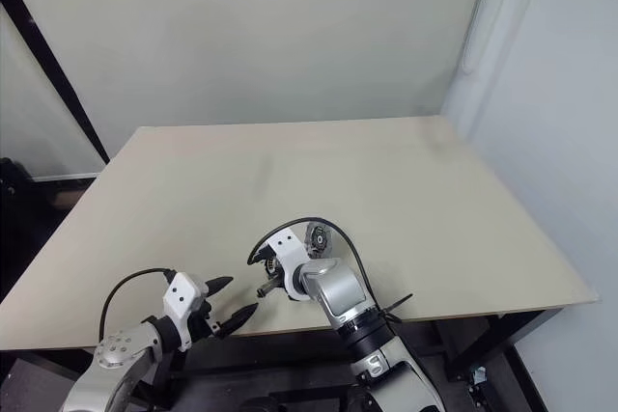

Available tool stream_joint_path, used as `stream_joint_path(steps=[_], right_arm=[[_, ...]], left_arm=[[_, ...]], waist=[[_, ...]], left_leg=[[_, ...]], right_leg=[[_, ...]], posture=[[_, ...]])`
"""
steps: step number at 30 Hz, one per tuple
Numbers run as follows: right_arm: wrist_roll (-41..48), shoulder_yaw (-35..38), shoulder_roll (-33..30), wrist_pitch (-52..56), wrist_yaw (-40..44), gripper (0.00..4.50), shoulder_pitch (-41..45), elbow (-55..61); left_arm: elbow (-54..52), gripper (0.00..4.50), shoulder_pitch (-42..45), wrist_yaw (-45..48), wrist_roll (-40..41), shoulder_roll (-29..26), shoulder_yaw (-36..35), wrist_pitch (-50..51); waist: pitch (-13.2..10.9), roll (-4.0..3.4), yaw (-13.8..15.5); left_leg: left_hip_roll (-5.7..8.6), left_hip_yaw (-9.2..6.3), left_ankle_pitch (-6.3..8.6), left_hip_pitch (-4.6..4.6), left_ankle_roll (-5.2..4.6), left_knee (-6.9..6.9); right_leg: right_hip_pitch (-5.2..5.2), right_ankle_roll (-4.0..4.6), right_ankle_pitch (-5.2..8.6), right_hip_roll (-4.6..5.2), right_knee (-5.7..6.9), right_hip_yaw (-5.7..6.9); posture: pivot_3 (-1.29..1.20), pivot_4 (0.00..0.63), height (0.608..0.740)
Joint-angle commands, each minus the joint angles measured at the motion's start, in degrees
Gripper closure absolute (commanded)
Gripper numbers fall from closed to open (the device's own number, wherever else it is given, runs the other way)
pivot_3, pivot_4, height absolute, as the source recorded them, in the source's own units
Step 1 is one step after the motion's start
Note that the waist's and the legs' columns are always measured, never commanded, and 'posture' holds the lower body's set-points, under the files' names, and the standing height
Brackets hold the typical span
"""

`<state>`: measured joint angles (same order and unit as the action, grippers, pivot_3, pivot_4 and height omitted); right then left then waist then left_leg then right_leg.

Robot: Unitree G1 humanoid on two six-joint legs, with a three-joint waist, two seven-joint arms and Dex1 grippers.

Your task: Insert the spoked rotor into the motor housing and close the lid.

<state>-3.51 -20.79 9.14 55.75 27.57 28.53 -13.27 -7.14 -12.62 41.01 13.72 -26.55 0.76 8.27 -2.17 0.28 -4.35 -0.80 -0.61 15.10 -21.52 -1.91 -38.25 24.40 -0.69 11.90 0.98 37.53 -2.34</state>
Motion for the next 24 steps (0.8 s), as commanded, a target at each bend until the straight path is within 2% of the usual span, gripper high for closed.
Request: stream_joint_path(steps=[1, 4, 8, 13, 15, 21, 24], right_arm=[[1.3, -1.8, 0.1, -2.4, 0.8, 4.49, 0.6, -0.4], [1.1, -4.0, -1.8, -3.1, 2.3, 3.83, 1.1, 0.7], [1.6, -5.3, -3.4, -3.6, 3.3, 2.5, 1.5, 2.6], [2.1, -6.4, -4.9, -3.6, 3.9, 0.61, 1.7, 4.9], [2.5, -5.8, -5.5, -3.7, 3.6, 0.02, 1.6, 7.1], [5.4, 2.5, -5.6, -3.5, 0.5, 0.02, 2.7, 13.6], [4.7, 8.7, -7.6, -8.9, -3.8, 0.02, 6.0, 13.5]], left_arm=[[-0.8, 0.0, 0.4, -0.5, 0.2, 0.0, -1.1, -1.2], [-1.0, 0.0, 0.1, -0.6, 0.3, -0.2, -1.3, -1.3], [-0.9, 0.0, 0.1, -0.7, 0.4, -0.4, -1.5, -1.3], [-0.7, 0.0, 0.3, -0.6, 0.4, -0.6, -1.7, -1.4], [-0.7, 0.0, 0.4, -0.7, 0.4, -0.6, -1.8, -1.4], [-0.6, 0.0, 0.4, -0.7, 0.3, -0.7, -2.1, -1.8], [-0.4, 0.0, 0.8, -1.2, 0.6, -0.2, -2.6, -2.3]], waist=[[0.0, 0.0, -0.1], [0.0, -0.01, -0.2], [0.0, -0.01, -0.3], [0.0, -0.01, -0.3], [0.0, -0.02, -0.2], [0.0, -0.02, -0.2], [0.0, -0.03, -0.2]], left_leg=[[0.0, 0.01, 0.0, 0.0, 0.0, 0.0], [-0.05, 0.0, 0.0, 0.0, 0.0, 0.0], [-0.05, 0.0, 0.0, 0.0, 0.0, 0.0], [-0.06, 0.0, 0.0, -0.03, -0.01, -0.01], [-0.05, 0.0, 0.0, -0.03, 0.0, -0.01], [-0.06, -0.01, 0.0, -0.08, 0.0, 0.0], [-0.07, 0.0, 0.0, -0.07, 0.0, 0.0]], right_leg=[[0.0, 0.0, 0.0, 0.0, 0.0, 0.0], [0.01, 0.0, 0.0, 0.0, 0.0, 0.0], [0.0, 0.0, 0.0, 0.01, 0.0, 0.0], [0.0, 0.0, 0.0, 0.06, -0.01, 0.0], [0.01, 0.0, 0.01, 0.06, -0.02, -0.01], [0.04, 0.0, 0.01, 0.06, -0.03, 0.01], [0.04, 0.0, 0.01, 0.07, -0.04, 0.0]], posture=[[0.0, 0.0, 0.74], [0.0, 0.0, 0.74], [0.0, 0.0, 0.74], [0.0, 0.0, 0.74], [0.0, 0.0, 0.74], [0.0, 0.0, 0.74], [0.0, 0.0, 0.74]])
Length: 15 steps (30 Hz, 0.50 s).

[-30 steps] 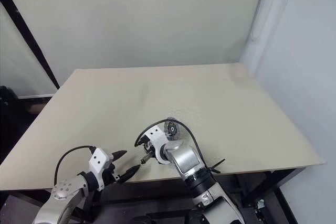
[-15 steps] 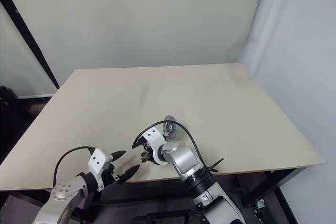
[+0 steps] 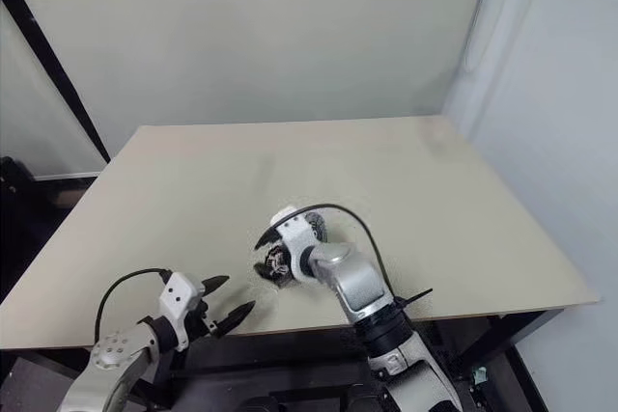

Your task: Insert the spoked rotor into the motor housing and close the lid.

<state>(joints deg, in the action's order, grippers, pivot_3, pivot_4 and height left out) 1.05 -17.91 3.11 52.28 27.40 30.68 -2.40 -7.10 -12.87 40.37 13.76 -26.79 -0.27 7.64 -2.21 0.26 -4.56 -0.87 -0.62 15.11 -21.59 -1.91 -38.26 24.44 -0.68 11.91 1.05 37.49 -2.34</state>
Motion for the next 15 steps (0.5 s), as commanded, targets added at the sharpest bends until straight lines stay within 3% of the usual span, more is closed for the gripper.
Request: stream_joint_path(steps=[1, 10, 15], right_arm=[[-0.9, 7.7, -3.3, -8.1, -5.3, 0.02, 5.2, 1.9], [-8.3, 7.6, -15.3, -23.4, -9.9, 0.02, 8.7, -12.7], [-9.4, 5.3, -15.7, -28.7, -8.9, 0.02, 8.2, -22.1]], left_arm=[[-0.4, 0.0, 1.2, -0.6, 0.7, 0.3, -1.7, -1.8], [0.7, 0.0, 2.7, -1.0, 0.5, 0.7, -2.2, -3.0], [0.9, 0.0, 3.1, -0.9, 0.5, 0.4, -2.5, -3.2]], waist=[[0.0, -0.02, 0.1], [0.0, -0.05, 0.3], [-0.1, -0.06, 0.0]], left_leg=[[0.0, 0.0, 0.0, -0.01, 0.0, 0.0], [0.25, 0.08, -0.01, -0.04, -0.03, 0.2], [0.2, 0.11, -0.03, -0.02, -0.05, 0.38]], right_leg=[[0.0, 0.0, 0.0, 0.01, -0.02, 0.0], [-0.04, 0.01, -0.01, 0.02, -0.3, -0.06], [-0.04, -0.08, -0.07, -0.09, -0.42, -0.13]], posture=[[0.0, 0.0, 0.74], [0.0, 0.0, 0.74], [0.0, 0.0, 0.74]])
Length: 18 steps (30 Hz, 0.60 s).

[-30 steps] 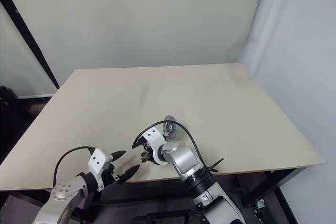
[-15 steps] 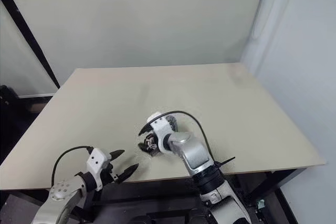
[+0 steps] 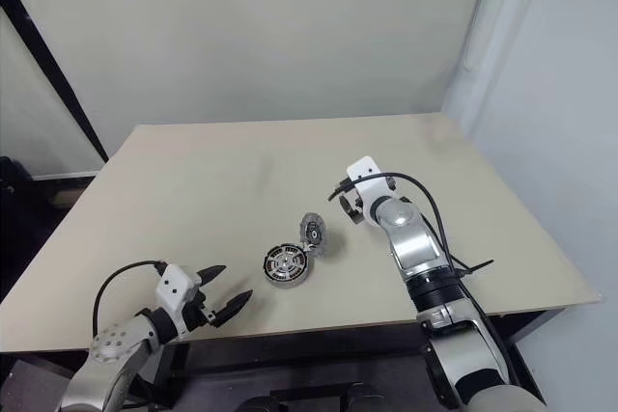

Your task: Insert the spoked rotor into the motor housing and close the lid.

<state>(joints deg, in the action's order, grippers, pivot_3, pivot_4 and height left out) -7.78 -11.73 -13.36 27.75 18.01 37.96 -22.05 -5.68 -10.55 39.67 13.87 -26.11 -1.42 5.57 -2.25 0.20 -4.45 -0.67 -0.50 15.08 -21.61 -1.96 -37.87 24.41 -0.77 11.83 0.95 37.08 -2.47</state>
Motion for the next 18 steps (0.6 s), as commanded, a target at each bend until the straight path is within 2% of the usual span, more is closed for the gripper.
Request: stream_joint_path(steps=[1, 8, 14, 18], right_arm=[[0.2, -0.8, 1.8, -4.6, 1.0, 0.02, 0.4, -3.3], [4.7, -1.4, 10.3, -4.9, 4.7, 0.02, -3.6, -0.3], [4.1, -4.5, 13.4, -4.6, 6.1, 0.02, -6.9, 1.9], [4.1, -6.0, 14.0, -5.2, 7.2, 0.0, -8.3, 1.6]], left_arm=[[-0.6, 0.0, 0.8, -0.3, 0.4, -0.3, -1.5, -1.1], [-1.2, 0.0, 0.7, -0.3, 0.8, -0.6, -2.2, -0.7], [-2.8, 0.0, 1.1, -2.1, 2.4, 0.7, -3.6, 1.6], [-4.4, 0.87, 1.0, -3.1, 3.3, 1.0, -3.9, 4.2]], waist=[[0.0, -0.01, -0.1], [0.0, -0.02, -0.2], [0.0, -0.01, 0.1], [0.0, -0.01, 0.1]], left_leg=[[0.0, -0.01, 0.0, -0.01, 0.0, 0.01], [-0.03, -0.05, 0.0, 0.0, -0.01, -0.02], [-0.14, -0.09, 0.0, 0.0, -0.01, -0.08], [-0.16, -0.08, 0.0, -0.01, 0.0, -0.08]], right_leg=[[0.0, -0.01, -0.01, 0.0, -0.01, 0.0], [-0.04, -0.05, -0.03, -0.01, -0.01, 0.02], [-0.11, -0.05, -0.02, 0.06, -0.03, 0.0], [-0.1, -0.05, -0.03, 0.06, -0.05, 0.0]], posture=[[0.0, 0.0, 0.74], [0.0, 0.0, 0.74], [0.0, 0.0, 0.74], [0.0, 0.0, 0.74]])
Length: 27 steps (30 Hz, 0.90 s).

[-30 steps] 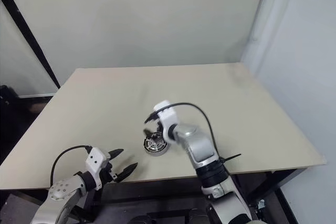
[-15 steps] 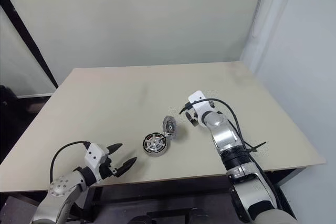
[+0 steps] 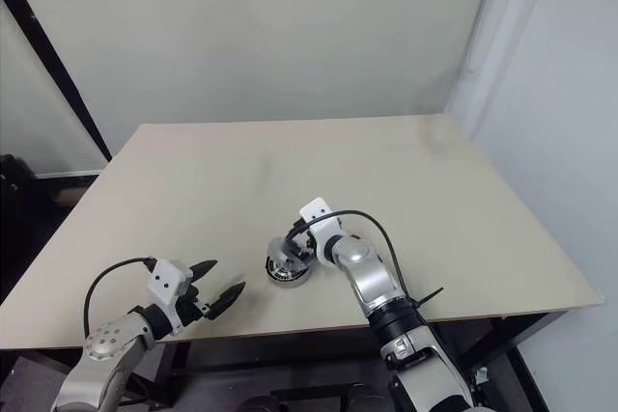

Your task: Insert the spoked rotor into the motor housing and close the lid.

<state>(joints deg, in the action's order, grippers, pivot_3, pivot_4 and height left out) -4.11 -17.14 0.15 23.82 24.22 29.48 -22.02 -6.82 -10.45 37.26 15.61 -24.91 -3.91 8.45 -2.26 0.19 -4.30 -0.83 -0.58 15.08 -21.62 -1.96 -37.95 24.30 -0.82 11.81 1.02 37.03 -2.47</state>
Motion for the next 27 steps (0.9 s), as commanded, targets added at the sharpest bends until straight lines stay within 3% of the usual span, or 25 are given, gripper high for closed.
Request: stream_joint_path(steps=[1, 9, 10, 27], right_arm=[[0.4, -0.8, 0.5, -1.5, 1.3, 0.0, 0.0, 1.3], [2.5, 0.1, -0.5, -4.6, 6.7, 0.0, 1.4, -4.0], [2.8, 0.4, -0.8, -4.9, 7.3, 0.0, 1.9, -4.8], [5.9, 1.3, -5.1, -16.4, 29.8, 0.0, 12.2, -21.2]], left_arm=[[-3.6, 1.24, 0.9, -0.7, 1.6, -0.3, -1.4, 1.7], [-5.2, 4.26, 0.9, -0.1, 2.6, -1.1, -1.2, 4.8], [-5.3, 4.44, 0.9, 0.1, 2.6, -1.2, -1.1, 5.1], [-8.2, 4.44, -0.7, 1.5, 2.8, -2.5, -0.3, 7.0]], waist=[[0.0, 0.0, 0.0], [0.0, 0.0, 0.0], [0.0, -0.01, 0.0], [0.0, 0.0, 0.0]], left_leg=[[0.03, 0.0, 0.0, 0.0, 0.0, 0.01], [0.14, -0.01, 0.0, 0.04, 0.0, 0.0], [0.14, -0.01, 0.0, 0.04, 0.01, 0.0], [0.17, 0.0, -0.01, 0.05, 0.0, -0.01]], right_leg=[[0.0, 0.0, 0.0, -0.01, 0.0, 0.0], [0.0, 0.01, 0.0, -0.06, 0.02, 0.04], [0.0, 0.01, 0.0, -0.07, 0.01, 0.03], [-0.03, 0.0, -0.01, -0.07, 0.03, 0.02]], posture=[[0.0, 0.0, 0.74], [0.0, 0.0, 0.74], [0.0, 0.0, 0.74], [0.0, 0.0, 0.74]])
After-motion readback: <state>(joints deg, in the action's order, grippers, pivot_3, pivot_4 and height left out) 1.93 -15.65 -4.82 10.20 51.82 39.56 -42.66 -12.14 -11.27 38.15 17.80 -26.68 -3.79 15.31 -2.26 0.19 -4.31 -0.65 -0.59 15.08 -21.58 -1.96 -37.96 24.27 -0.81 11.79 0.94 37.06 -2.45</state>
